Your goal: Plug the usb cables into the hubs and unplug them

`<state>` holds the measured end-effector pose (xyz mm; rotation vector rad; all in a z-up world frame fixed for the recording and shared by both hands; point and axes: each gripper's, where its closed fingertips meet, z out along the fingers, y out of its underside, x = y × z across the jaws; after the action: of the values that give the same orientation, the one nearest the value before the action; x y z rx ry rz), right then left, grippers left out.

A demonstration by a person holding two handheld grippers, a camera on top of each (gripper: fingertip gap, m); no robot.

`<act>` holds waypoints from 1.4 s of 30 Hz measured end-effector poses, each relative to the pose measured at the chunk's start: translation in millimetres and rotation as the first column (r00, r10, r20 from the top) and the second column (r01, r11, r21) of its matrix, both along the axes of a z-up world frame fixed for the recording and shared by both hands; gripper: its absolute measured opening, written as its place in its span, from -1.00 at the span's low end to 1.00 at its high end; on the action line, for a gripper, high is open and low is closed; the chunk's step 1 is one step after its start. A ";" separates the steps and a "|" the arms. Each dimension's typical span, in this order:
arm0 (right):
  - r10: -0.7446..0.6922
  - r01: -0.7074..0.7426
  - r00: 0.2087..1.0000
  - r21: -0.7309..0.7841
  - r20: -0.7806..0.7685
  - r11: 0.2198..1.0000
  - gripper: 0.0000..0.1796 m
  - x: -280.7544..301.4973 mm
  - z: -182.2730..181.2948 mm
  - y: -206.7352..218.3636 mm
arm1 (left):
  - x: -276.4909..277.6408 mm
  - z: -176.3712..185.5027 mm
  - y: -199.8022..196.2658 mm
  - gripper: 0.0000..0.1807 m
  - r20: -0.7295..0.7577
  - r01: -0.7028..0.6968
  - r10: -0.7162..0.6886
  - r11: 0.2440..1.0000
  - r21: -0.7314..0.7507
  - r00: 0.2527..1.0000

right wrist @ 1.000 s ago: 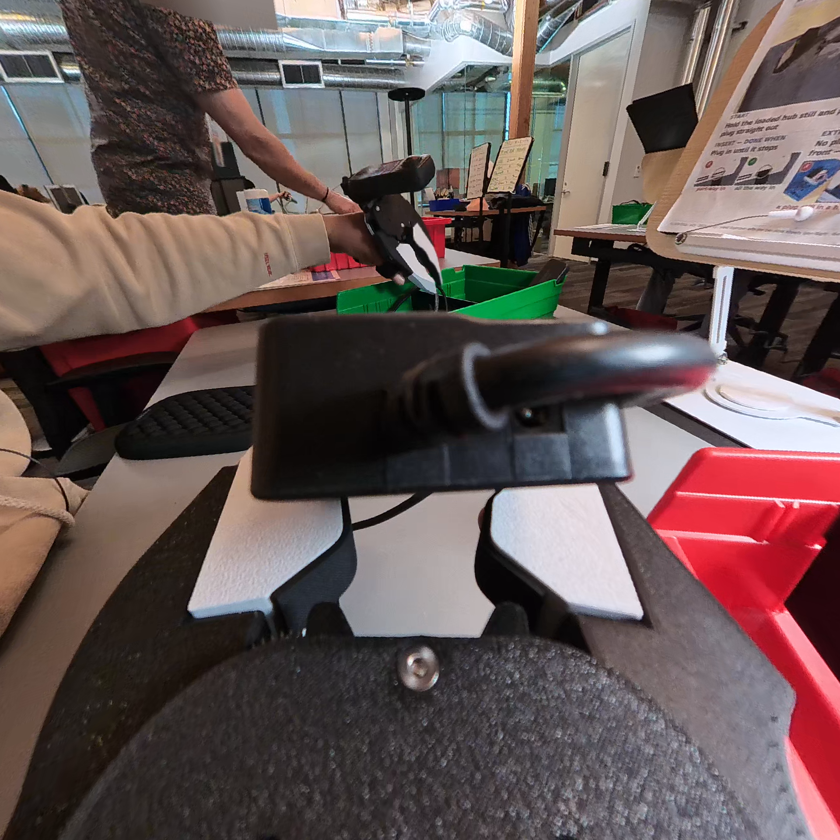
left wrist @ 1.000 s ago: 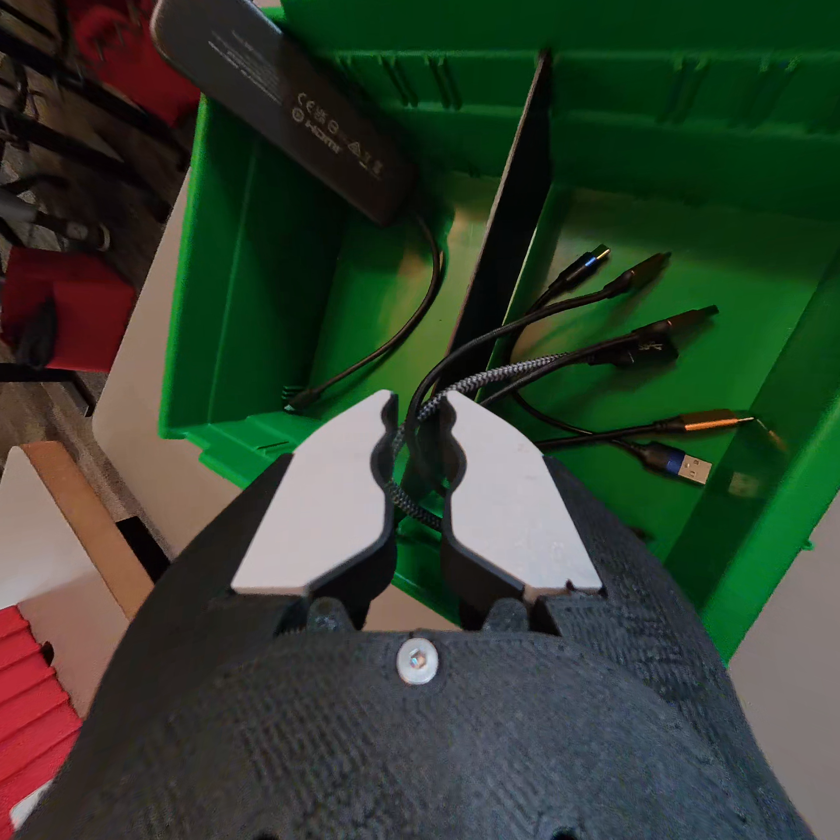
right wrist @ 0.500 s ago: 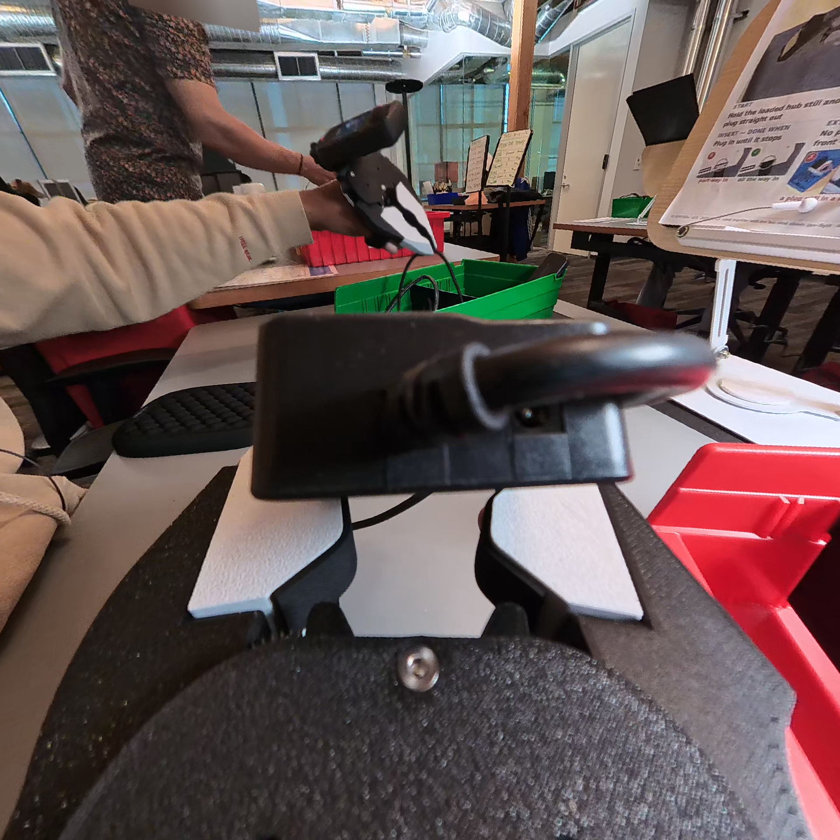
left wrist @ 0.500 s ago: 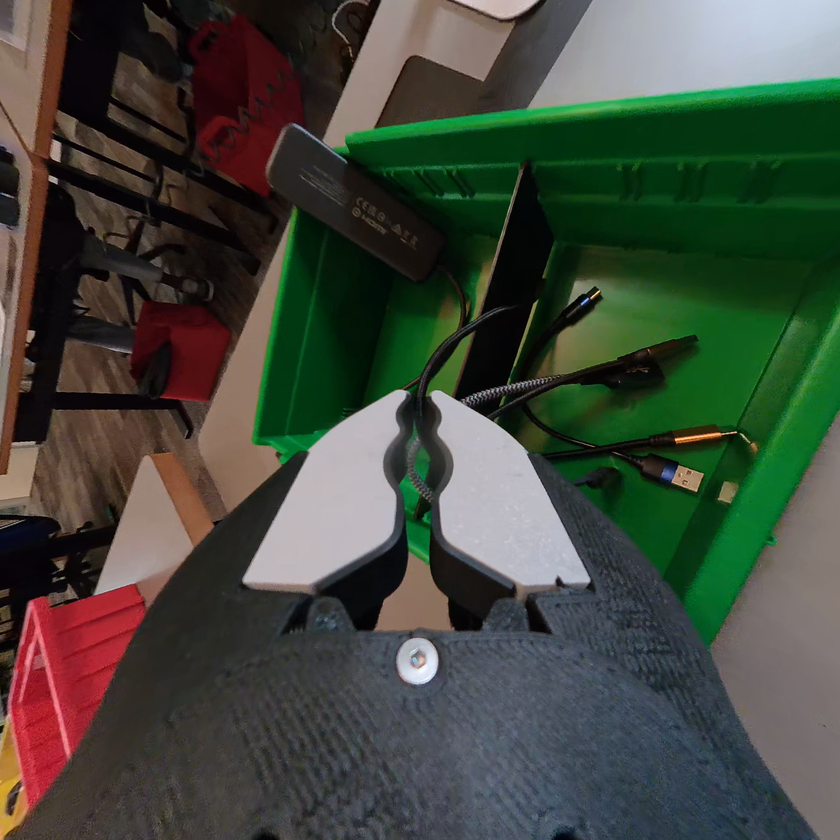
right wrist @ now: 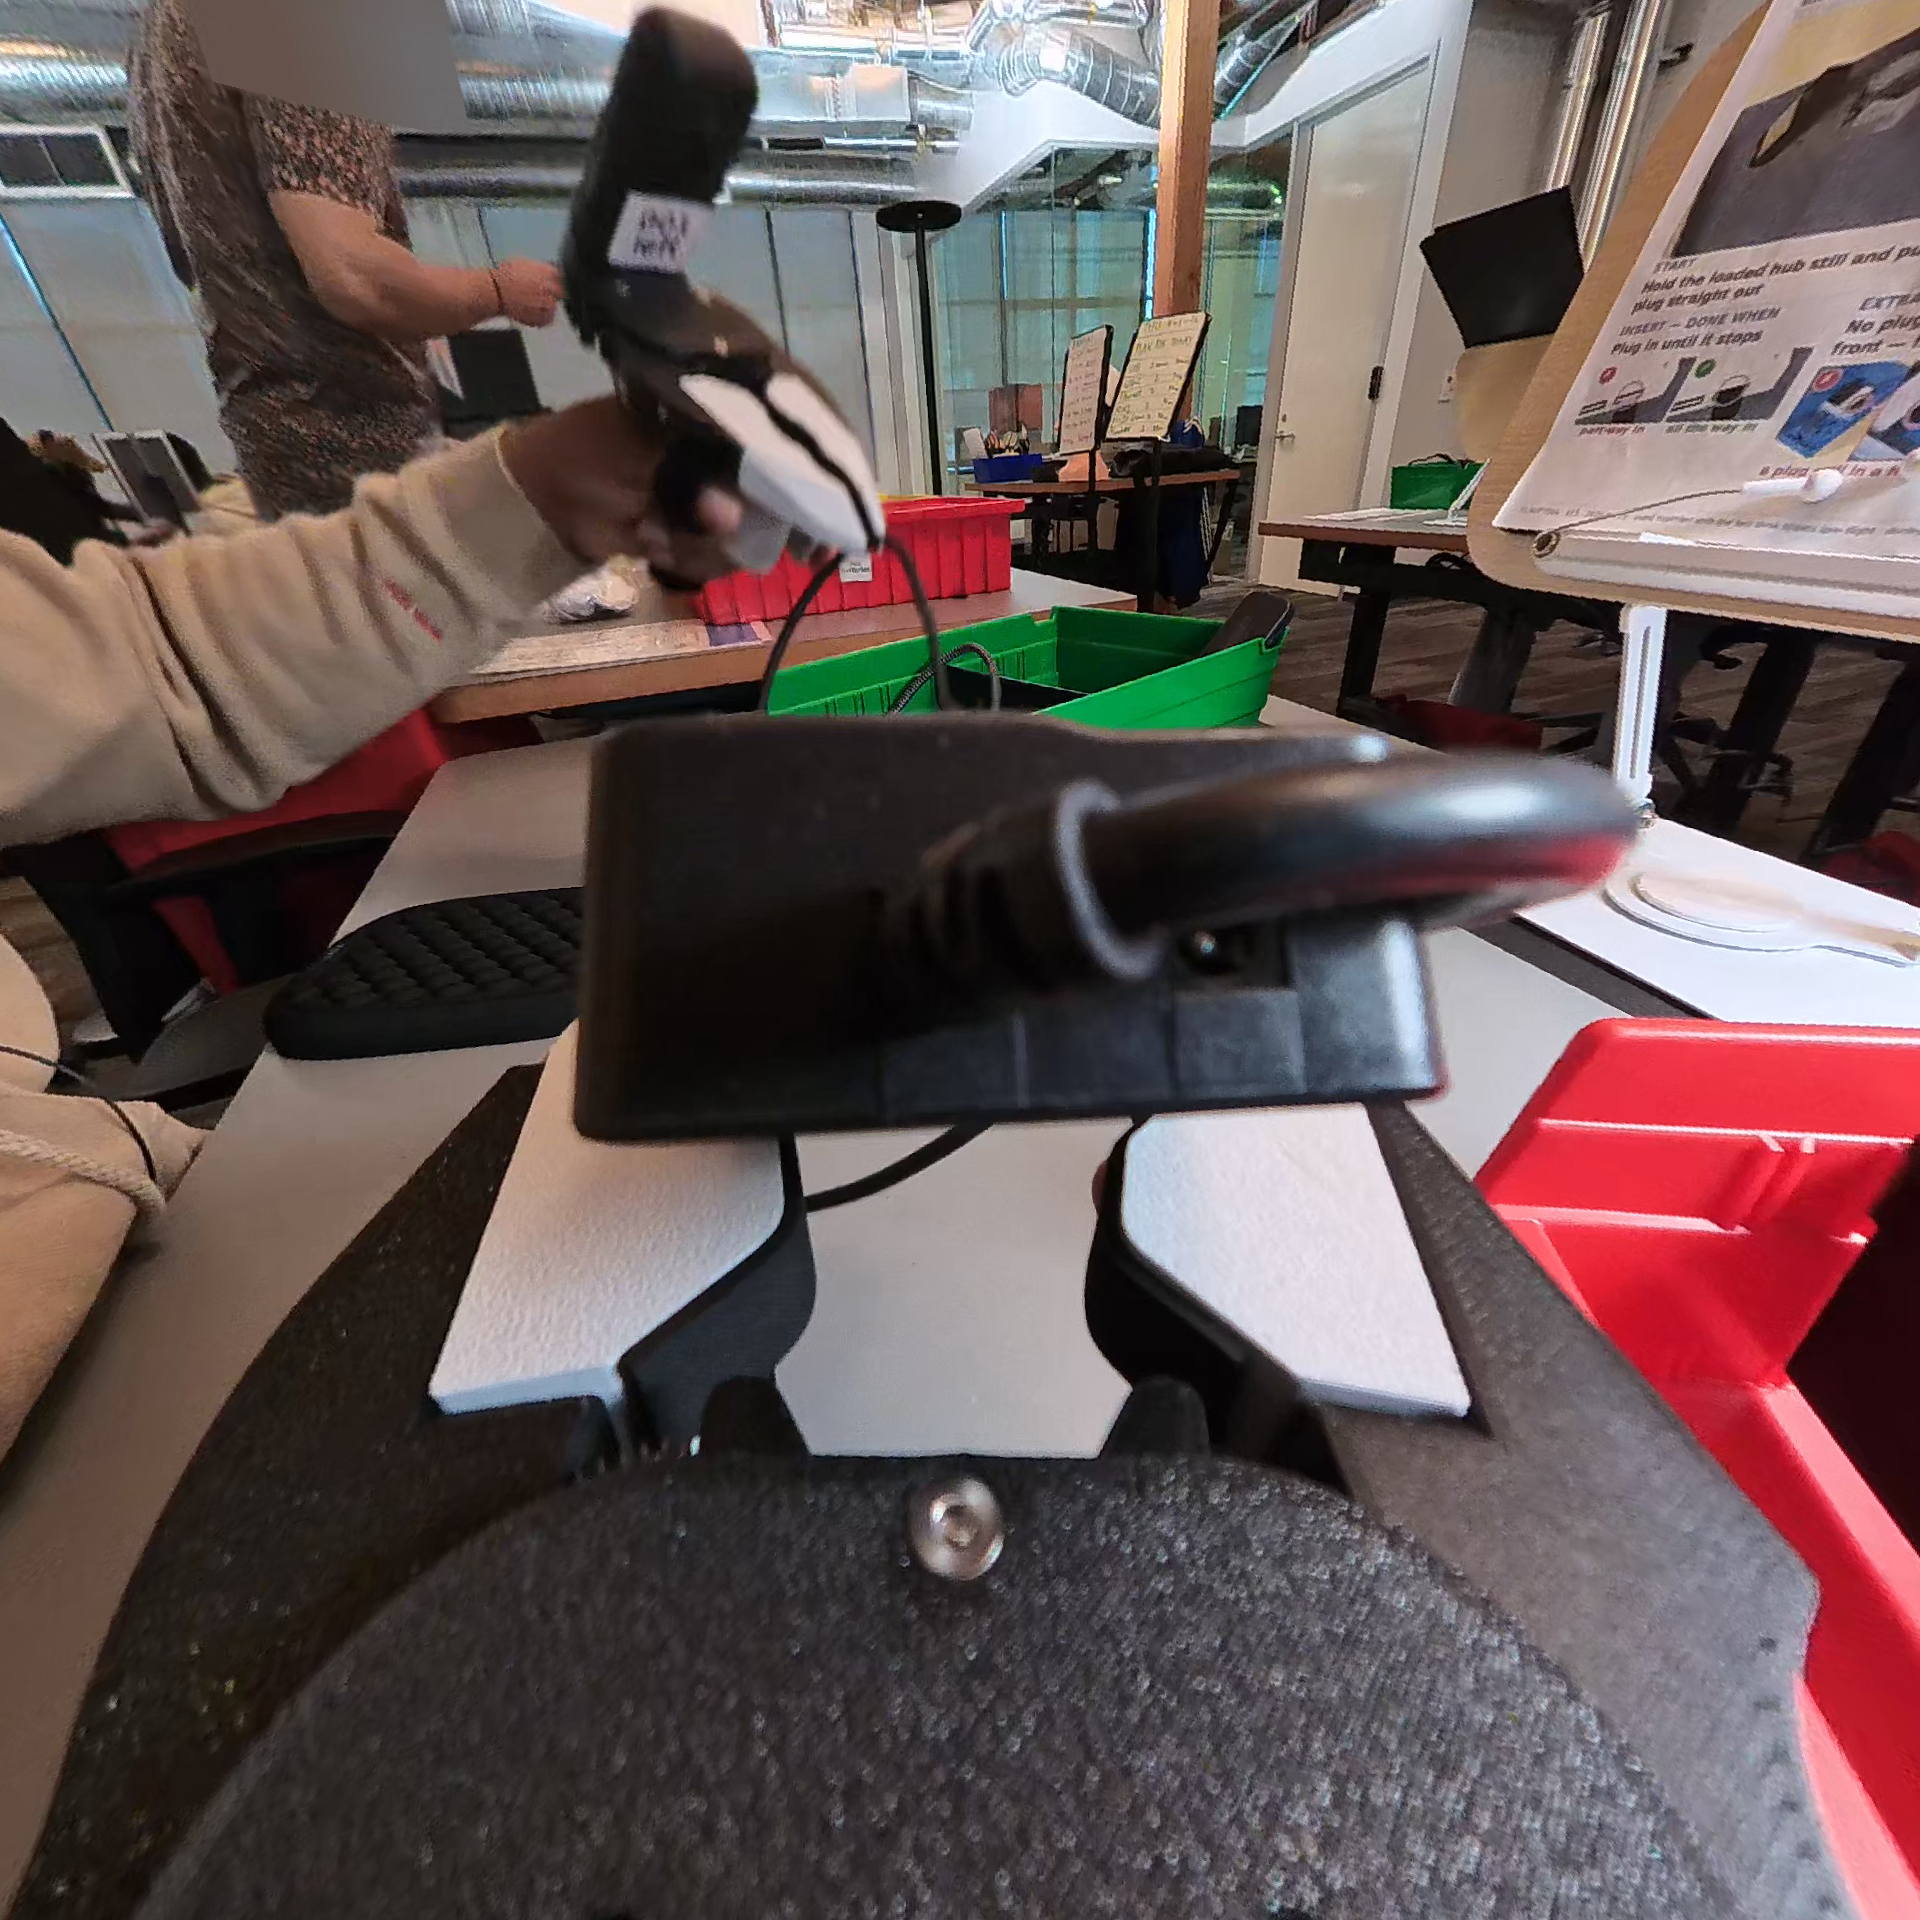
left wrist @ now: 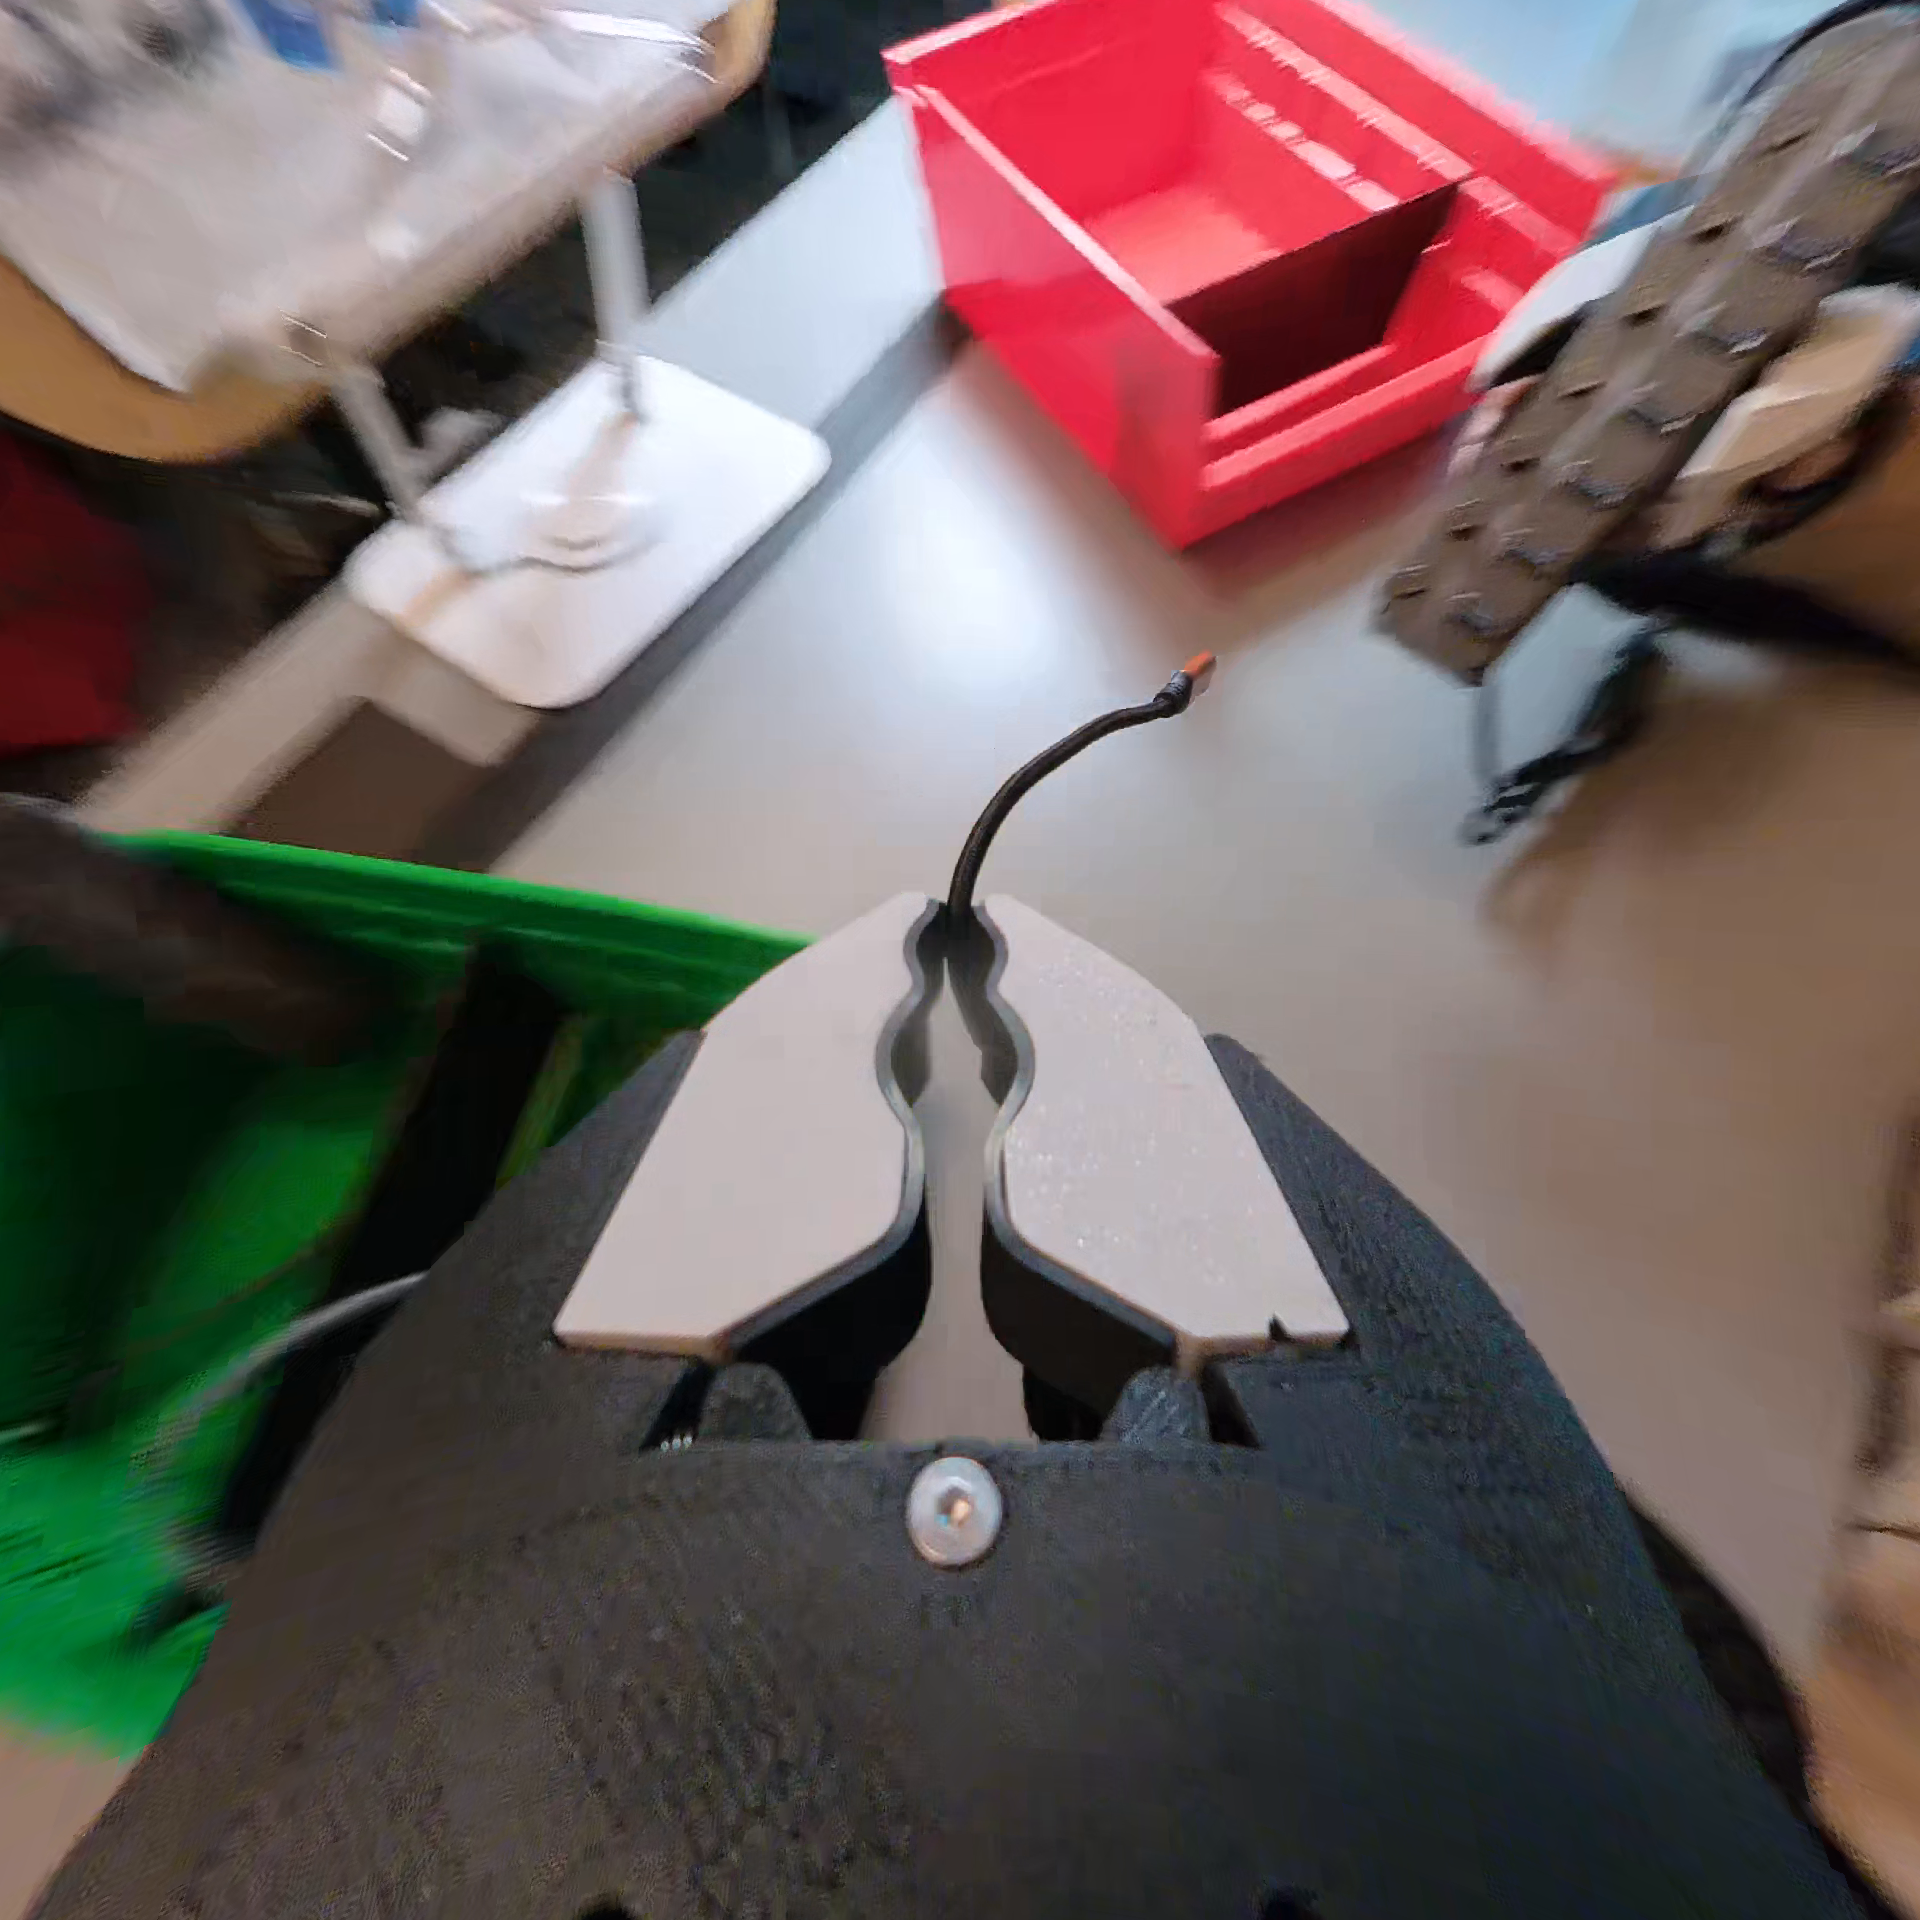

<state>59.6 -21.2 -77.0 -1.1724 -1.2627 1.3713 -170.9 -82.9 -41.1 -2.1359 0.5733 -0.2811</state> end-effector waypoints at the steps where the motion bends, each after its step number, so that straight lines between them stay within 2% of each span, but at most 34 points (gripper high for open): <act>1: -0.001 0.001 1.000 -0.001 0.000 1.000 -0.32 0.6 0.2 0.4 | 14.4 -15.9 -3.1 -0.95 0.071 0.016 -0.013 0.999 -0.037 0.997; 5: -0.011 0.011 1.000 -0.006 0.003 1.000 -0.32 2.6 -0.5 3.9 | 49.3 -86.9 -14.2 -0.96 0.251 0.049 -0.005 0.984 -0.170 0.968; 9: -0.013 0.013 1.000 -0.013 0.006 1.000 -0.31 2.6 -1.7 5.6 | 51.9 -132.1 -19.5 -0.95 0.298 0.009 0.056 0.977 -0.212 0.953; 11: -0.014 0.014 1.000 -0.010 0.011 1.000 -0.32 1.9 -3.1 5.4 | 47.5 -143.4 -23.2 -0.95 0.264 -0.005 0.062 0.977 -0.211 0.962; 12: -0.014 0.014 1.000 -0.009 0.014 1.000 -0.32 1.5 -3.7 5.2 | 45.8 -144.3 -25.7 -0.92 0.223 0.008 0.034 0.983 -0.183 0.974; 14: -0.012 0.012 1.000 -0.009 0.015 1.000 -0.32 1.2 -4.3 4.8 | 52.2 -132.6 -33.6 -0.70 0.139 0.103 -0.093 0.993 -0.066 0.986; 17: -0.009 0.009 1.000 -0.013 0.020 1.000 -0.32 0.5 -5.6 4.7 | 78.1 -118.9 -59.5 -0.64 -0.020 0.337 -0.337 0.941 0.022 0.941; 20: -0.006 0.007 1.000 -0.014 0.024 1.000 -0.33 -0.3 -6.7 3.9 | 99.4 -134.5 -81.3 -0.64 -0.155 0.494 -0.499 0.867 -0.069 0.853; 25: -0.003 0.003 1.000 -0.004 0.028 1.000 -0.33 -0.9 -7.2 1.6 | 121.0 -173.5 -92.4 -0.66 -0.196 0.595 -0.639 0.767 -0.242 0.744; 28: -0.002 0.002 0.999 -0.004 0.035 1.000 -0.33 -1.2 -8.9 1.7 | 129.1 -181.8 -89.1 -0.81 -0.189 0.613 -0.671 0.736 -0.287 0.717; 30: -0.002 0.002 0.999 -0.003 0.040 1.000 -0.33 -1.4 -10.0 1.8 | 131.1 -183.2 -78.1 -0.91 -0.205 0.582 -0.641 0.762 -0.284 0.740; 33: 0.003 -0.003 0.999 -0.002 0.044 1.000 -0.32 -1.6 -11.0 0.9 | 137.1 -178.6 -58.8 -0.93 -0.130 0.508 -0.547 0.825 -0.246 0.827; 36: 0.008 -0.008 0.999 0.004 0.047 1.000 -0.32 -2.0 -11.4 -0.8 | 143.6 -166.1 -43.5 -0.93 0.023 0.461 -0.465 0.868 -0.183 0.885; 38: 0.011 -0.011 0.999 0.006 0.049 1.000 -0.32 -2.3 -11.9 -1.9 | 149.3 -152.6 -37.5 -0.93 0.158 0.455 -0.434 0.880 -0.135 0.887; 42: 0.032 -0.033 0.998 0.014 0.047 0.999 -0.32 -2.5 -12.6 -5.8 | 153.8 -127.9 -31.1 -0.94 0.365 0.445 -0.395 0.894 -0.060 0.843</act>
<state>57.1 -27.1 -89.6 -1.1845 -1.3279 1.3633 -17.1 -114.0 -169.1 -2.0072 0.8317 -0.9498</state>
